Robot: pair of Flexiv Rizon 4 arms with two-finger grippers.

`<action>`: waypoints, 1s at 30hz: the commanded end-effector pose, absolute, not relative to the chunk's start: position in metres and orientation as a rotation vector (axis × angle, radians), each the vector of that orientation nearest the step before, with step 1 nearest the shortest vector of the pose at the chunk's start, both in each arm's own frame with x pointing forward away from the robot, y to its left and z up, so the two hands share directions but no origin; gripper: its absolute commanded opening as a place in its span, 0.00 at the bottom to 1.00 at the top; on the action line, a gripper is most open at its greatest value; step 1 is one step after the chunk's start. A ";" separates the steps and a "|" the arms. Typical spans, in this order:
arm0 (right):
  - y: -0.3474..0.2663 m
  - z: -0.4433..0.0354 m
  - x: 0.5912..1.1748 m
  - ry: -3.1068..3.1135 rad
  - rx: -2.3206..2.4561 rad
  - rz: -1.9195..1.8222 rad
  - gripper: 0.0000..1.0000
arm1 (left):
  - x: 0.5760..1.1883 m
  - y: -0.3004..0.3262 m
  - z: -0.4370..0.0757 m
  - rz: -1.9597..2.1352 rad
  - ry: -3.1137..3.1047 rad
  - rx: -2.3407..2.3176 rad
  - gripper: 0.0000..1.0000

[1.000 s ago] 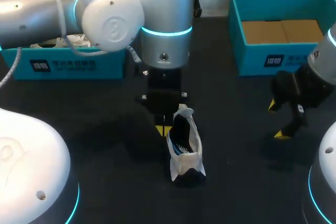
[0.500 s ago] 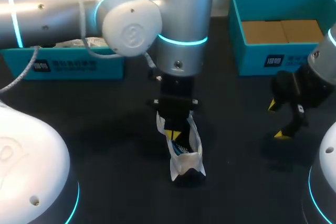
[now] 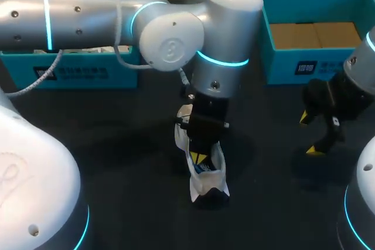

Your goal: Take the shoe out of the shoebox, open the shoe tongue, remove and reinsert the insole, then place the shoe into the shoebox

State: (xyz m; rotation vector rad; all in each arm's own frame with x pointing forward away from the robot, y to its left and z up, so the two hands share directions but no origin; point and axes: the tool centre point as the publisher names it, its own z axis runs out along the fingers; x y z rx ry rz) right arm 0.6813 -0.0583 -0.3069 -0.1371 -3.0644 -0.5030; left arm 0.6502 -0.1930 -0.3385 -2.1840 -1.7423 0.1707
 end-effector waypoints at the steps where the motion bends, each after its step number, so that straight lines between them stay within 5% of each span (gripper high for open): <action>1: -0.058 -0.307 0.680 -3.067 -0.138 -0.501 1.00 | 0.648 -0.192 -0.346 0.164 -1.739 -2.184 0.00; 30: -0.058 -0.307 0.680 -3.067 -0.138 -0.501 1.00 | 0.641 -0.192 -0.401 0.165 -1.850 -2.160 0.00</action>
